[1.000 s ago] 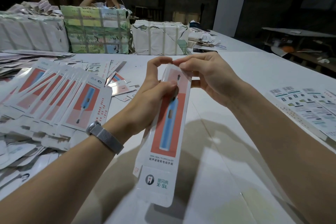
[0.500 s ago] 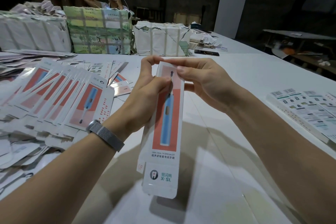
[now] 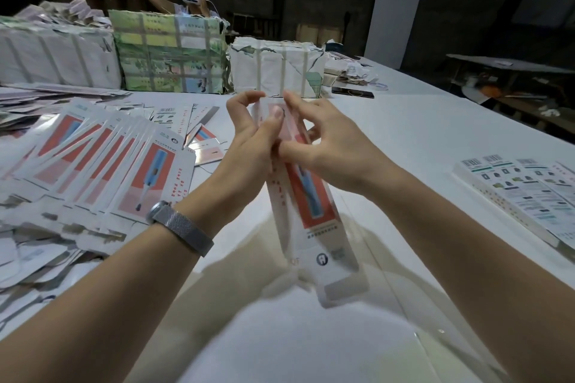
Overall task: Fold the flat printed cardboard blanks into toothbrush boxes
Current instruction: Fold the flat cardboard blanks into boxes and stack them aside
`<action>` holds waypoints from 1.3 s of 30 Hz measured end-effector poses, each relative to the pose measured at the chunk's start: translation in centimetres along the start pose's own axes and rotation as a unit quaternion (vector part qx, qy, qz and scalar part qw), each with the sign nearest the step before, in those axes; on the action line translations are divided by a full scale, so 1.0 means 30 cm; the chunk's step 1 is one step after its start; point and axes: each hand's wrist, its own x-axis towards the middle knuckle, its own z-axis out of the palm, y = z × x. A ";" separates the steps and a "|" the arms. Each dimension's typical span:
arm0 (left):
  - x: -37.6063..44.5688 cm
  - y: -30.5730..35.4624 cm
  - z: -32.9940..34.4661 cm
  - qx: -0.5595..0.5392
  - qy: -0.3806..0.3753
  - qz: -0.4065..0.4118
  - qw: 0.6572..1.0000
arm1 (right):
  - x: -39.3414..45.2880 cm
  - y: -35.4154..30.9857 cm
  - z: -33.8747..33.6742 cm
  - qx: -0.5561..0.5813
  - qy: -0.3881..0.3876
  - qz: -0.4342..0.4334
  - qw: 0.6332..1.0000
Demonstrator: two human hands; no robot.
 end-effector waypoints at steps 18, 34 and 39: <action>0.020 -0.019 -0.070 0.258 0.033 -0.058 0.964 | -0.040 0.551 -0.362 -0.342 0.080 0.387 0.852; 0.000 0.034 -0.274 0.766 -0.011 -0.285 0.577 | 0.043 0.138 -0.071 -0.180 0.039 0.068 0.980; -0.060 0.039 -0.286 0.803 -0.032 -0.252 0.539 | 0.007 -0.009 0.063 -0.155 -0.044 -0.029 0.986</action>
